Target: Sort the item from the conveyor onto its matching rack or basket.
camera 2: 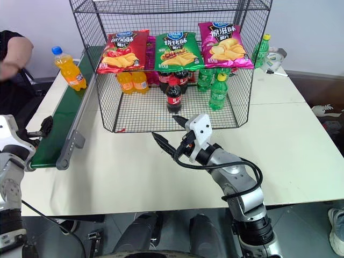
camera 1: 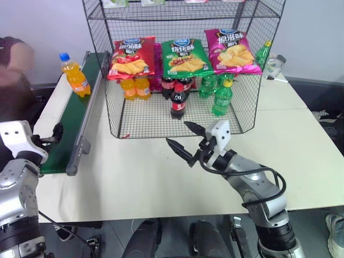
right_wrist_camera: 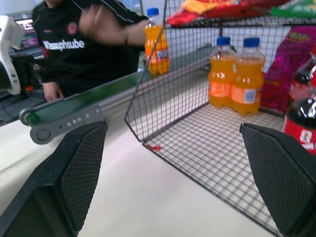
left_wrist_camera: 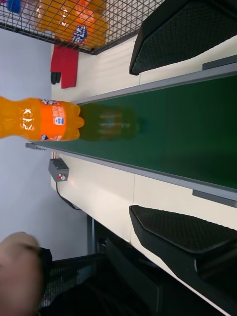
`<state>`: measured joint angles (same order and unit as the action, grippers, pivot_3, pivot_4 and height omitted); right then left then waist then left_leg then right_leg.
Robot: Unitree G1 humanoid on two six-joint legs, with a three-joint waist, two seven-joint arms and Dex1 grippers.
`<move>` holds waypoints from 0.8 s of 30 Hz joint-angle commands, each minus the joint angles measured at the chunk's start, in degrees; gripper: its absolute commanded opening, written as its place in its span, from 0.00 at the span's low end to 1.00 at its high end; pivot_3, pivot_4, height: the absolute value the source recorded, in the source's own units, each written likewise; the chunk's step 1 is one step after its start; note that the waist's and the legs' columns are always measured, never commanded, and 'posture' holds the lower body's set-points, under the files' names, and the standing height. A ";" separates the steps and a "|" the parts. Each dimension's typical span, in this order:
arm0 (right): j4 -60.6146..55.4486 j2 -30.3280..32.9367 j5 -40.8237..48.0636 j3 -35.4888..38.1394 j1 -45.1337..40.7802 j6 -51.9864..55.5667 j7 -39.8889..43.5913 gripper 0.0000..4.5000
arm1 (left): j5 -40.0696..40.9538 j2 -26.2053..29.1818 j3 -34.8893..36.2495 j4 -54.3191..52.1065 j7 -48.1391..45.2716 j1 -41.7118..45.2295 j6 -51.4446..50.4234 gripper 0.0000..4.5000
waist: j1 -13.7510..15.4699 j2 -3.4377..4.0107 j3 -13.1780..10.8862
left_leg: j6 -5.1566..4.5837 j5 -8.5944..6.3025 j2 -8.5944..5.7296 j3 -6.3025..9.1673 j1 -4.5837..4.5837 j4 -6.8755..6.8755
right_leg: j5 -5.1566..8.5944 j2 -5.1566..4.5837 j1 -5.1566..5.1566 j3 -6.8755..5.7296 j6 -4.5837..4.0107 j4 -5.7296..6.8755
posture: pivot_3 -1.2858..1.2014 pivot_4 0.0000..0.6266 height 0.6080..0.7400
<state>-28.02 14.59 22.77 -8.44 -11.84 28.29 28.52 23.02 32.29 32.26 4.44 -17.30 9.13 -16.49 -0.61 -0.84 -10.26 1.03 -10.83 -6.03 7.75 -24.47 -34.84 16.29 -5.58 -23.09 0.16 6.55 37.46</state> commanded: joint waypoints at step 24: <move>-0.24 -1.05 1.47 -0.17 -1.73 -1.30 1.01 1.00 | 0.59 0.42 2.57 -2.02 2.24 -2.19 1.26 0.98 | 0.02 0.00 0.00 | 0.00 0.00 0.00 0.00 0.00 -0.01 | 0.00 0.00 0.00 0.00 0.00 0.00 | 0.52 0.24 1.00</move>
<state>-26.95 14.23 23.44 -8.74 -13.45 28.28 29.62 23.73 31.72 32.89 3.87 -15.22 6.52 -16.56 -0.60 -0.85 -10.26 1.03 -10.83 -6.02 7.75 -24.47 -34.84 16.28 -5.58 -23.09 0.16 6.55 37.46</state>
